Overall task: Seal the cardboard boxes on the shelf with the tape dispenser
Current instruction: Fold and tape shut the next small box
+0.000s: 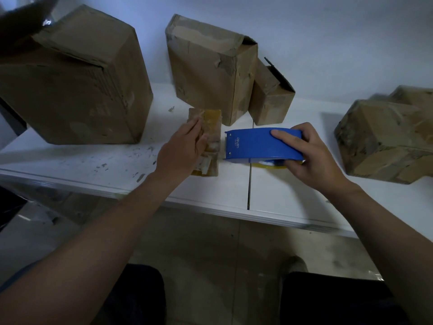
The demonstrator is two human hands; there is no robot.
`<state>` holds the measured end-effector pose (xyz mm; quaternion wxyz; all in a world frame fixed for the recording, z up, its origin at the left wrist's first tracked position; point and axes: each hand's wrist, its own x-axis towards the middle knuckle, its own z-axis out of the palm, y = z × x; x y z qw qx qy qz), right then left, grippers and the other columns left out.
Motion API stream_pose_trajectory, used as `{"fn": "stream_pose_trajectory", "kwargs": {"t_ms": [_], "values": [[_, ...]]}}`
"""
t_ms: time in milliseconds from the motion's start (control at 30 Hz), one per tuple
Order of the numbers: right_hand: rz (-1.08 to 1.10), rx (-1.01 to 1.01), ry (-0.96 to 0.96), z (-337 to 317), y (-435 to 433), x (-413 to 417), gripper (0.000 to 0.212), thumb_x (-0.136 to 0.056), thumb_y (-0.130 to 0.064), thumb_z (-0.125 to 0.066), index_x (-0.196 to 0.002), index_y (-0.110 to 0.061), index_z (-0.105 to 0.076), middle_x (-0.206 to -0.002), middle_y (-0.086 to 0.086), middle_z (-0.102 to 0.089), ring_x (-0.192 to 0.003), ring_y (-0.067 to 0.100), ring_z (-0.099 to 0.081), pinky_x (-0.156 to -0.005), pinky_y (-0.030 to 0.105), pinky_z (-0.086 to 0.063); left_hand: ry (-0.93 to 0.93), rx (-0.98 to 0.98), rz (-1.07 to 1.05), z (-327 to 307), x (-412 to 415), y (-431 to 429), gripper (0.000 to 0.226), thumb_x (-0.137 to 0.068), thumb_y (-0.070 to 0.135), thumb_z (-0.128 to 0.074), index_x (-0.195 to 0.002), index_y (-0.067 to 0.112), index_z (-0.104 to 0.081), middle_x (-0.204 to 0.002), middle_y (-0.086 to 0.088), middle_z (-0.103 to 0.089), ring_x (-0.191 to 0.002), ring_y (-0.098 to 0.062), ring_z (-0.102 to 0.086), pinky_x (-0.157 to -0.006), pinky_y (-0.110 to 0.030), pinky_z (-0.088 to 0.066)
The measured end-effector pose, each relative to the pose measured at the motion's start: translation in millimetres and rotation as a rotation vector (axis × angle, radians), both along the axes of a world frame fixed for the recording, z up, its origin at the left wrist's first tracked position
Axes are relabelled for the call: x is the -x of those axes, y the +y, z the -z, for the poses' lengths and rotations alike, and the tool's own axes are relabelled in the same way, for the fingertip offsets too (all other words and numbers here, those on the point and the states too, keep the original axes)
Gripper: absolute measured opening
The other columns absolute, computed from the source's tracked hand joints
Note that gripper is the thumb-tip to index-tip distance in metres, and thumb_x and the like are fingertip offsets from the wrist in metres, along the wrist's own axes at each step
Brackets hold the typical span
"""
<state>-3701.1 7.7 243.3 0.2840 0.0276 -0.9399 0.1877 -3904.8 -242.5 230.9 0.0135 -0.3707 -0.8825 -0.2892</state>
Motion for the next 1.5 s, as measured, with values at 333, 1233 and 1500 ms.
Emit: {"fn": "stream_pose_trajectory", "kwargs": {"t_ms": [333, 1233, 1500], "values": [[0.063, -0.013, -0.03, -8.4, 10.3, -19.7, 0.078, -0.078, 0.01, -0.075, -0.145, -0.021, -0.05, -0.118, 0.013, -0.043, -0.104, 0.008, -0.038, -0.096, 0.004, -0.033, 0.018, 0.034, 0.019, 0.4, 4.7, -3.4, 0.06, -0.106, 0.055, -0.024, -0.159, 0.027, -0.023, -0.163, 0.008, -0.027, -0.143, -0.017, -0.036, -0.105, -0.046, -0.043], [0.566, -0.315, -0.577, -64.7, -64.0, 19.1, 0.057, -0.092, -0.022, -0.06, -0.141, -0.049, -0.047, -0.12, 0.009, -0.047, -0.094, 0.032, -0.057, -0.066, 0.038, -0.043, -0.002, 0.033, -0.015, -0.9, 2.4, -1.8, 0.06, -0.104, 0.059, -0.023, -0.157, 0.032, -0.024, -0.162, 0.011, -0.027, -0.138, -0.023, -0.044, -0.102, -0.053, -0.048], [0.638, 0.904, -0.554, -56.4, -20.1, 15.0, 0.044, -0.088, 0.006, -0.055, -0.123, -0.02, -0.055, -0.093, 0.013, -0.061, -0.07, 0.028, -0.066, -0.053, 0.044, -0.062, 0.014, 0.019, -0.026, -3.4, -1.8, 1.0, 0.055, -0.107, 0.049, -0.027, -0.157, 0.026, -0.028, -0.161, 0.009, -0.027, -0.137, -0.022, -0.044, -0.102, -0.046, -0.046]]}}
